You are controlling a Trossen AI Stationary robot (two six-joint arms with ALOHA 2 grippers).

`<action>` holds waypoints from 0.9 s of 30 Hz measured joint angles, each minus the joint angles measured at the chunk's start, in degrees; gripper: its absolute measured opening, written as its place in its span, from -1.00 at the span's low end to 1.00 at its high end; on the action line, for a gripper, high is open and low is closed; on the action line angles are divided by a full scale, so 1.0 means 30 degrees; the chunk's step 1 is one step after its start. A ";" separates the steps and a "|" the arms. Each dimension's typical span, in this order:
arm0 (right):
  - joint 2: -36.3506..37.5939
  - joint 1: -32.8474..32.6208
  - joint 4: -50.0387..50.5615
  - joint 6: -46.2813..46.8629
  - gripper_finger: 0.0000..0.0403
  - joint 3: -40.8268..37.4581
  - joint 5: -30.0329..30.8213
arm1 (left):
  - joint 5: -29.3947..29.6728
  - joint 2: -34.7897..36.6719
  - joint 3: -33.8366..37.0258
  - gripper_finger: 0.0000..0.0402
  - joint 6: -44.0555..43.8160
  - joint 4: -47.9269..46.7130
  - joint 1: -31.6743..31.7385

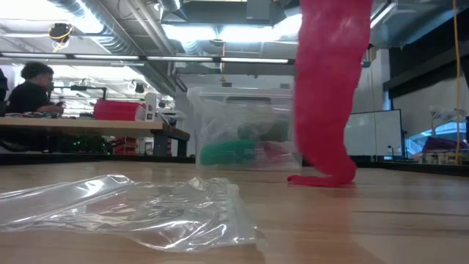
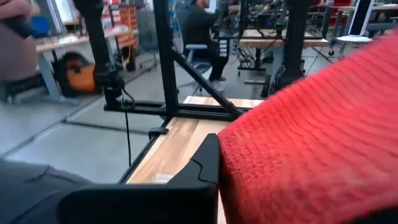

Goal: Roll bandage
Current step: Roll the red bandage

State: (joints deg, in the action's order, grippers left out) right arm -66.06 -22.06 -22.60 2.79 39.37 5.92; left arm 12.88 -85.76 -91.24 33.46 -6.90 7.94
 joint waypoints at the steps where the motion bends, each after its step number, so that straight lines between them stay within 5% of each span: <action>1: 0.0000 -0.0337 0.0854 -0.0169 -0.98 0.0586 0.0337 | 0.0000 0.0000 0.0000 -0.95 0.0049 -0.0007 0.0121; 15: -0.0066 -0.3319 0.6901 -0.3264 -0.98 0.8484 0.2959 | 0.0640 -0.0939 -0.0015 -0.95 0.0857 -0.0749 0.0281; 27: -0.0107 -0.3542 0.7578 -0.3482 -0.98 1.1167 0.3676 | 0.2076 -0.3445 0.0000 -0.95 0.1898 -0.1216 -0.1301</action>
State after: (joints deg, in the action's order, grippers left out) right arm -66.38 -32.69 0.14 -7.66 72.87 16.95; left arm 19.11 -96.09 -91.24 39.16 -10.54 4.04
